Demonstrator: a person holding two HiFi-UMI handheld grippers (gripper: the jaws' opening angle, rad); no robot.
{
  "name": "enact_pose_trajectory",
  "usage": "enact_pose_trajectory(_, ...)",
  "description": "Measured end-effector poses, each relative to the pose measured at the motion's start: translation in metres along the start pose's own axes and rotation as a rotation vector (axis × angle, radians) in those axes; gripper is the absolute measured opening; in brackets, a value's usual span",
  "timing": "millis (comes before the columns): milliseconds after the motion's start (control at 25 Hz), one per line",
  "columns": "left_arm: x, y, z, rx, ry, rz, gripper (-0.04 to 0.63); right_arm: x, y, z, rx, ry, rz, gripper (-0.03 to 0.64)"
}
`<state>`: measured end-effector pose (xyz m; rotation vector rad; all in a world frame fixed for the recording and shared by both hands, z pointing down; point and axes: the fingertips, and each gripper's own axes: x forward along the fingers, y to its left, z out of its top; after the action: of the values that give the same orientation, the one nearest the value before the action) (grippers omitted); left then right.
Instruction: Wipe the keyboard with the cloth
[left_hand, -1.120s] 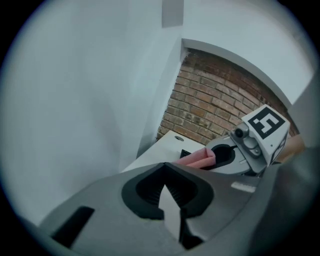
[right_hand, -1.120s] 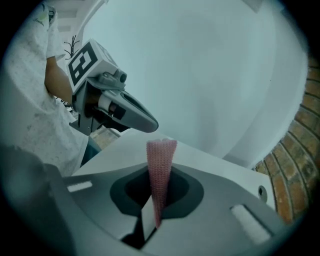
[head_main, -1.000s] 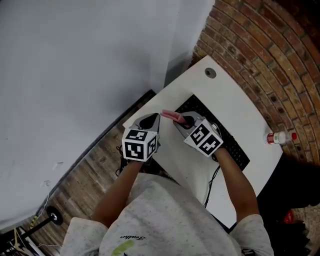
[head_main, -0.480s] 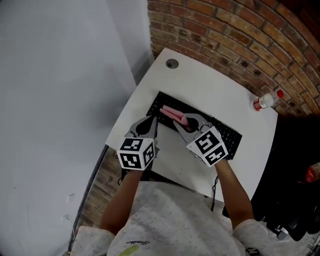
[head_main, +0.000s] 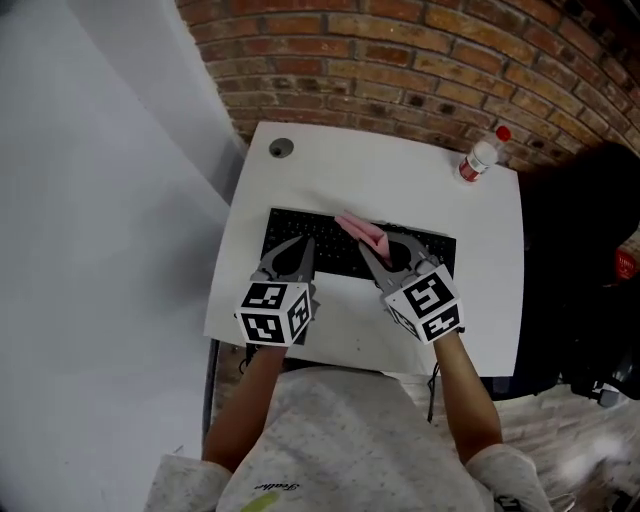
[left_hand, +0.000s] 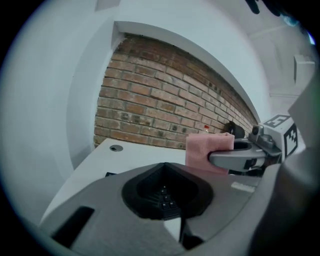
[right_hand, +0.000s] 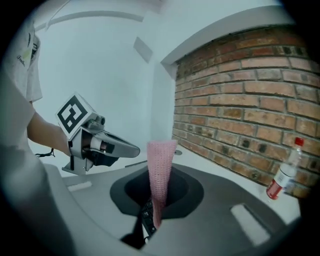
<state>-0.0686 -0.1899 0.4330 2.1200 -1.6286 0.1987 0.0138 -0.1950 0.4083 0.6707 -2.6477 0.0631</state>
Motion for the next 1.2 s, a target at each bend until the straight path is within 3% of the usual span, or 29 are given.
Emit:
enact_pose_trajectory(320,0.005,-0.018,0.007,0.079,0.035,-0.121,-0.003,-0.038,-0.021,-0.011,0.193,-0.06,-0.243,0.023)
enact_pose_trajectory(560,0.004,-0.024,0.006,0.121,0.058,-0.179,-0.003,-0.057,-0.024,-0.02,0.267,-0.074,-0.371,0.021)
enact_pose_trajectory(1200,0.005,-0.035,-0.001,0.138,0.079,-0.243,-0.003,-0.065,-0.018,-0.024,0.304,-0.083,-0.421,0.021)
